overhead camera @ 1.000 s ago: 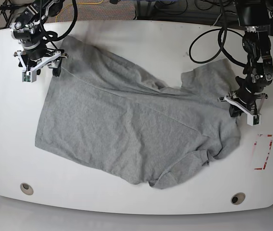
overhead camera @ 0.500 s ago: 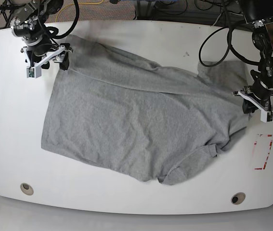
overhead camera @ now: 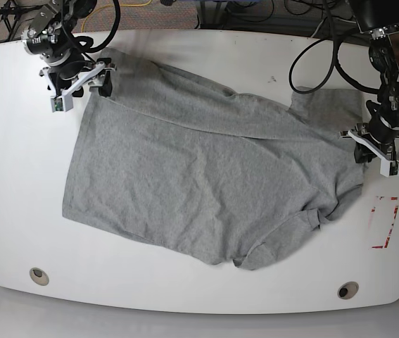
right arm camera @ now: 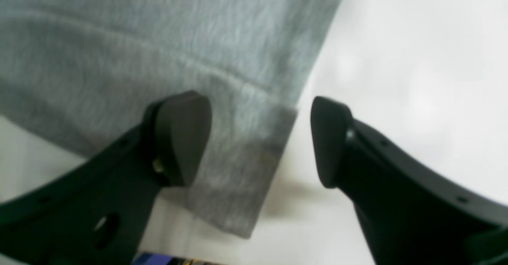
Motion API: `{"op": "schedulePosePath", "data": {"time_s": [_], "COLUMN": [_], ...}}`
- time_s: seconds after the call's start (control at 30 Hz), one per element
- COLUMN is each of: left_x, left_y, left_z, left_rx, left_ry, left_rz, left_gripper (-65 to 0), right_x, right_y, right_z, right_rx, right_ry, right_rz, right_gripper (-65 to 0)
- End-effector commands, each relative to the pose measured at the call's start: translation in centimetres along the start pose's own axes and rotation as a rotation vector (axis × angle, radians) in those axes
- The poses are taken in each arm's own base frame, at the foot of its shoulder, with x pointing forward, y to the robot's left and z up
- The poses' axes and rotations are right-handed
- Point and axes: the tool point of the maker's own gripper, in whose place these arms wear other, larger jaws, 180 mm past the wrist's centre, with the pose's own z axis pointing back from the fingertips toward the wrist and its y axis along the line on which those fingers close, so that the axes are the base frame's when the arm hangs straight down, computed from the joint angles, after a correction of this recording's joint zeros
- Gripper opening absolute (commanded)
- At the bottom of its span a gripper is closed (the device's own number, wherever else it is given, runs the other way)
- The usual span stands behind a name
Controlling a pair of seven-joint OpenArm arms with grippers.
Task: Fold the T-shirt properly
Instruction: 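Pull both grippers apart and back, stretching the shirt edge taut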
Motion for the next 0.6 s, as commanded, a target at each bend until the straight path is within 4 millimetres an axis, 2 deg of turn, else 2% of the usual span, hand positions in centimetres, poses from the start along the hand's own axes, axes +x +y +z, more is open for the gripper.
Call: {"op": "schedulePosePath", "data": {"time_s": [0.0, 0.17, 0.37, 0.47, 0.57], "left_x": [1.2, 1.0, -0.5, -0.7, -0.8], "left_y": [0.0, 0.2, 0.4, 0.4, 0.4], "left_z": [0.4, 0.5, 0.7, 0.8, 0.8], "left_rx": [-0.002, 0.000, 0.004, 0.005, 0.008], "left_ry": [-0.040, -0.035, -0.002, 0.004, 0.006], "left_rz": [-0.016, -0.017, -0.016, -0.016, -0.019], "left_gripper": [-61.0, -61.0, -61.0, -61.0, -61.0], "right_x": [0.1, -1.7, -2.4, -2.4, -2.3], "right_y": [0.0, -0.2, -0.6, -0.6, -0.6], "right_z": [0.0, -1.0, -1.3, -1.3, -1.3], "right_rx": [0.007, 0.028, 0.032, 0.032, 0.030], "right_ry": [-0.017, 0.034, 0.058, 0.058, 0.054], "right_rz": [-0.009, -0.048, -0.053, -0.053, -0.049], "right_gripper": [-23.5, -23.5, -24.1, -29.0, -40.4]}}
